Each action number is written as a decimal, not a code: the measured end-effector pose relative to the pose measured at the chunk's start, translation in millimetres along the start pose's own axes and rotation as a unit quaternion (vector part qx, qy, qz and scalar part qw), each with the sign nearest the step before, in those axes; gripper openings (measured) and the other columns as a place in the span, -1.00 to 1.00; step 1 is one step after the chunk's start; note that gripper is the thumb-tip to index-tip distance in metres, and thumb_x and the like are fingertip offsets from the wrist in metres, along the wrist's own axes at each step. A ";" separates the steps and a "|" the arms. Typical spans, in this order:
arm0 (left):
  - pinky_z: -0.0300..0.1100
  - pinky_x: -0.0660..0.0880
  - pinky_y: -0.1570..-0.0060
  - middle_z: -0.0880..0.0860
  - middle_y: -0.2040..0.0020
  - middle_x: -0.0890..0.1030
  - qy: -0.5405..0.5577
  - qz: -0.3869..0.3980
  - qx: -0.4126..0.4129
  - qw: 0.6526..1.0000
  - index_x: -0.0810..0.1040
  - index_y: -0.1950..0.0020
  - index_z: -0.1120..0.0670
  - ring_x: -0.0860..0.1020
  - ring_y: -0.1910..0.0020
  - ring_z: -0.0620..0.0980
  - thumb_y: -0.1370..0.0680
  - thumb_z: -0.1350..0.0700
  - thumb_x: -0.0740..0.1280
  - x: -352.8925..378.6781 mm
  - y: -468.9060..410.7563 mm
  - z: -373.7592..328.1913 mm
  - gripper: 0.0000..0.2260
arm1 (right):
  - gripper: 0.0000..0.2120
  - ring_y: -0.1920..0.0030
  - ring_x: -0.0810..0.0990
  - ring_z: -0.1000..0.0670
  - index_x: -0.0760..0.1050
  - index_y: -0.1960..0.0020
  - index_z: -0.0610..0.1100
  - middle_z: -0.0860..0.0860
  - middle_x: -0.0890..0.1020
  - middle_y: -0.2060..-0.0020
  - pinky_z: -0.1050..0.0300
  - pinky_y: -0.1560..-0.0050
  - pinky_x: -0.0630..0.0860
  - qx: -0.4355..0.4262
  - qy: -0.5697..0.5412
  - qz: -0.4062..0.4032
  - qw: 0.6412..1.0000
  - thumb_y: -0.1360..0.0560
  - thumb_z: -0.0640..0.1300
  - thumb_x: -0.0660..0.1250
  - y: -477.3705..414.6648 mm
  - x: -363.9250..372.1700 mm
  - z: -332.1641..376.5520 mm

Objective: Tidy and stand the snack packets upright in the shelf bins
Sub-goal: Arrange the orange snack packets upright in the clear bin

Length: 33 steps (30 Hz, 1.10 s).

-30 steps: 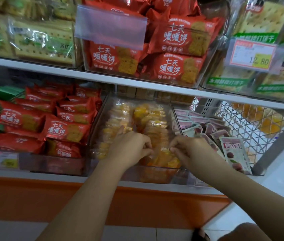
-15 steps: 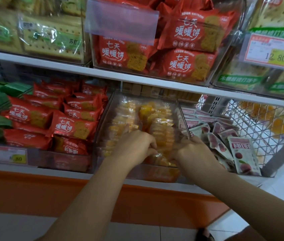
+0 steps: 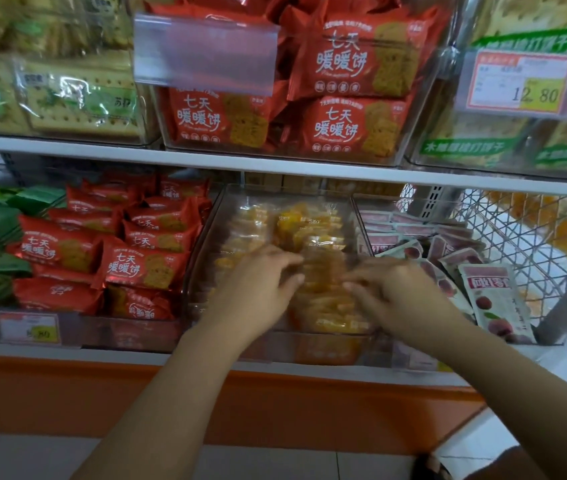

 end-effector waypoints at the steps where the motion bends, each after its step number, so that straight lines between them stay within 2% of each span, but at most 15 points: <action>1: -0.29 0.25 -0.18 -0.05 -0.35 0.43 0.064 -0.009 -0.036 0.997 0.36 -0.42 -0.07 0.39 -0.32 -0.08 -0.60 -0.01 0.22 -2.1 -2.5 -4.8 -0.62 | -0.79 0.09 0.52 0.17 0.62 -0.07 -0.01 0.20 0.56 0.10 0.32 0.05 0.42 0.036 -0.070 -0.043 0.996 -0.56 -0.03 0.24 -5.3 -5.7 -9.1; 2: -0.28 0.24 -0.21 -0.04 -0.40 0.38 0.132 -0.001 -0.077 0.988 0.28 -0.47 -0.05 0.35 -0.37 -0.06 -0.61 -0.01 0.20 0.2 -8.5 -9.4 -0.58 | -0.79 0.03 0.52 0.15 0.60 -0.12 -0.06 0.14 0.58 0.05 0.34 0.02 0.42 0.068 -0.117 -0.083 0.987 -0.55 -0.07 0.26 -10.9 -8.8 -19.3; 4: -0.21 0.25 -0.24 -0.02 -0.43 0.35 0.223 0.036 -0.150 0.962 0.19 -0.51 0.00 0.32 -0.40 0.00 -0.62 -0.01 0.18 14.6 -29.8 -18.4 -0.54 | -0.75 -0.12 0.54 0.02 0.55 -0.20 -0.10 0.00 0.60 -0.10 0.17 -0.14 0.44 0.121 -0.154 -0.120 0.973 -0.54 -0.12 0.27 -24.7 -7.8 -35.7; 5: -0.20 0.28 -0.21 -0.02 -0.38 0.39 0.241 0.040 -0.172 0.954 0.23 -0.49 0.03 0.36 -0.37 0.03 -0.62 0.00 0.18 21.9 -42.1 -21.8 -0.56 | -0.72 -0.20 0.52 -0.04 0.52 -0.24 -0.11 -0.05 0.57 -0.17 0.12 -0.21 0.41 0.146 -0.171 -0.115 0.968 -0.55 -0.14 0.25 -31.8 -5.4 -41.4; 7: -0.20 0.32 -0.14 0.04 -0.31 0.45 0.249 0.025 -0.205 0.946 0.29 -0.43 0.09 0.43 -0.29 0.08 -0.63 0.04 0.17 32.1 -66.5 -24.7 -0.62 | -0.68 -0.27 0.47 -0.09 0.45 -0.31 -0.13 -0.10 0.53 -0.24 0.22 -0.16 0.32 0.180 -0.219 -0.085 0.955 -0.58 -0.17 0.20 -43.7 3.9 -51.6; 10: -0.17 0.31 -0.23 0.12 -0.38 0.40 0.214 0.039 -0.237 0.947 0.28 -0.45 0.13 0.39 -0.33 0.12 -0.63 0.05 0.16 50.4 -96.7 -15.1 -0.60 | -0.68 -0.26 0.46 -0.09 0.44 -0.31 -0.15 -0.11 0.55 -0.22 0.26 -0.08 0.31 0.145 -0.249 -0.063 0.955 -0.57 -0.24 0.20 -52.9 15.7 -61.2; 12: -0.06 0.24 -0.40 0.13 -0.48 0.28 0.182 0.065 -0.257 0.947 0.11 -0.53 0.12 0.28 -0.42 0.13 -0.60 -0.04 0.19 64.1 -108.1 -3.0 -0.44 | -0.67 -0.23 0.46 -0.02 0.43 -0.31 -0.14 -0.08 0.55 -0.20 0.32 -0.06 0.30 0.115 -0.257 -0.066 0.957 -0.56 -0.26 0.20 -53.2 21.6 -66.9; 14: -0.02 0.24 -0.41 0.12 -0.51 0.21 0.176 0.071 -0.286 0.939 -0.07 -0.56 0.08 0.27 -0.44 0.14 -0.55 -0.14 0.25 74.6 -113.8 9.6 -0.26 | -0.65 -0.18 0.40 0.11 0.36 -0.36 -0.12 0.01 0.49 -0.18 0.43 -0.01 0.24 0.104 -0.277 -0.059 0.953 -0.58 -0.24 0.18 -51.2 25.9 -71.5; 16: -0.09 0.32 -0.31 0.09 -0.47 0.29 0.178 0.071 -0.290 0.938 -0.08 -0.56 0.05 0.35 -0.39 0.13 -0.51 -0.16 0.31 80.1 -116.1 15.7 -0.21 | -0.63 -0.19 0.38 0.12 0.30 -0.40 -0.12 0.03 0.46 -0.18 0.44 -0.01 0.24 0.094 -0.283 -0.038 0.954 -0.60 -0.21 0.15 -50.4 29.9 -75.8; 19: -0.19 0.34 -0.14 0.04 -0.39 0.40 0.177 0.076 -0.261 0.946 0.01 -0.52 0.02 0.44 -0.30 0.06 -0.52 -0.13 0.32 81.9 -117.4 18.8 -0.28 | -0.64 -0.28 0.42 -0.10 0.31 -0.38 -0.21 -0.15 0.48 -0.27 0.26 -0.09 0.28 0.086 -0.267 -0.032 0.959 -0.59 -0.24 0.15 -53.8 30.6 -78.7; 23: -0.25 0.35 -0.04 -0.02 -0.27 0.47 0.172 0.101 -0.233 0.952 0.10 -0.49 0.02 0.47 -0.16 -0.05 -0.51 -0.11 0.35 82.5 -119.2 17.9 -0.33 | -0.66 -0.19 0.48 -0.15 0.33 -0.36 -0.19 -0.19 0.52 -0.20 0.15 -0.04 0.31 0.091 -0.260 -0.037 0.961 -0.59 -0.24 0.15 -55.2 31.0 -78.5; 25: -0.26 0.35 -0.04 -0.03 -0.28 0.46 0.178 0.109 -0.228 0.951 0.12 -0.49 0.03 0.46 -0.16 -0.05 -0.50 -0.08 0.37 81.9 -120.1 17.3 -0.34 | -0.67 -0.15 0.50 -0.14 0.35 -0.34 -0.18 -0.18 0.54 -0.14 0.15 0.06 0.31 0.088 -0.255 -0.042 0.962 -0.58 -0.24 0.15 -55.9 31.5 -78.8; 27: -0.24 0.37 -0.09 0.01 -0.34 0.43 0.184 0.120 -0.237 0.946 0.05 -0.53 0.03 0.45 -0.23 -0.01 -0.49 -0.08 0.38 81.6 -122.1 20.0 -0.26 | -0.66 -0.14 0.49 -0.13 0.35 -0.35 -0.17 -0.17 0.55 -0.13 0.19 0.13 0.28 0.099 -0.253 -0.046 0.961 -0.58 -0.25 0.15 -56.3 30.6 -77.9; 30: -0.06 0.41 -0.26 0.07 -0.41 0.35 0.208 0.135 -0.269 0.931 -0.18 -0.54 0.01 0.42 -0.29 0.08 -0.42 -0.13 0.44 84.4 -126.7 23.8 -0.04 | -0.66 -0.15 0.49 -0.11 0.35 -0.35 -0.16 -0.14 0.55 -0.14 0.20 0.09 0.29 0.107 -0.267 -0.043 0.957 -0.58 -0.24 0.14 -54.7 30.9 -77.3; 33: -0.01 0.43 -0.25 0.08 -0.35 0.38 0.234 0.114 -0.291 0.921 -0.21 -0.53 0.00 0.45 -0.25 0.10 -0.36 -0.13 0.49 86.7 -130.4 25.3 0.03 | -0.63 -0.18 0.49 -0.07 0.31 -0.39 -0.14 -0.06 0.53 -0.12 0.23 0.06 0.31 0.115 -0.277 -0.034 0.953 -0.58 -0.21 0.15 -54.0 31.8 -78.6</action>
Point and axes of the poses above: each hand's wrist, its own y-axis away from the middle knuckle, its own x-axis out of the palm, z = x × y, the point moved 3 cm from there along -y, towards the middle knuckle
